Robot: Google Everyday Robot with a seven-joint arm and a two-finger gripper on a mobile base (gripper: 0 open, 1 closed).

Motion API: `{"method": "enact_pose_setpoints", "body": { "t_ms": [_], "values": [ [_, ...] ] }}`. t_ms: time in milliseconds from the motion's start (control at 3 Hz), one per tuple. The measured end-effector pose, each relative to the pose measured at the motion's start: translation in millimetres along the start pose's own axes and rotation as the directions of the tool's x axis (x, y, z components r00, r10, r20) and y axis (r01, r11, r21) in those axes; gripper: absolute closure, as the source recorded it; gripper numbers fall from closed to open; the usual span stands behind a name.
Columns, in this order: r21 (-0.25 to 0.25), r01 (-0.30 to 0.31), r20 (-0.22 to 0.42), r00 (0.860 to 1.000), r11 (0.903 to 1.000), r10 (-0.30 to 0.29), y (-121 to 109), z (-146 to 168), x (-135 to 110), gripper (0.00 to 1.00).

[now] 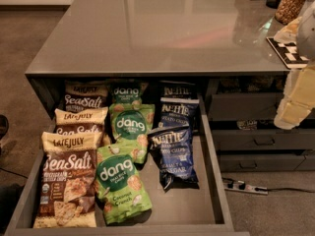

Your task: Pick blue chip bag from top drawer and place on counter

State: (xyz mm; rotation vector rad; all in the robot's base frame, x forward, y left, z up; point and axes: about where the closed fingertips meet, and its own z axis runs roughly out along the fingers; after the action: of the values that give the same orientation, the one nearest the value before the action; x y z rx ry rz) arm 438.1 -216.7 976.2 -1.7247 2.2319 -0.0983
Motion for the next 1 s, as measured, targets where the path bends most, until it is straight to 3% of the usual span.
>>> {"method": "enact_pose_setpoints", "body": {
  "t_ms": [333,667,1000],
  "values": [
    [0.0,0.0,0.0,1.0,1.0,0.0,0.0,0.0,0.0,0.0],
    [-0.05,-0.061,0.019,0.998,0.9969,0.062,-5.2,17.0,5.5,0.0],
    [-0.05,-0.061,0.019,0.998,0.9969,0.062,-5.2,17.0,5.5,0.0]
  ]
}}
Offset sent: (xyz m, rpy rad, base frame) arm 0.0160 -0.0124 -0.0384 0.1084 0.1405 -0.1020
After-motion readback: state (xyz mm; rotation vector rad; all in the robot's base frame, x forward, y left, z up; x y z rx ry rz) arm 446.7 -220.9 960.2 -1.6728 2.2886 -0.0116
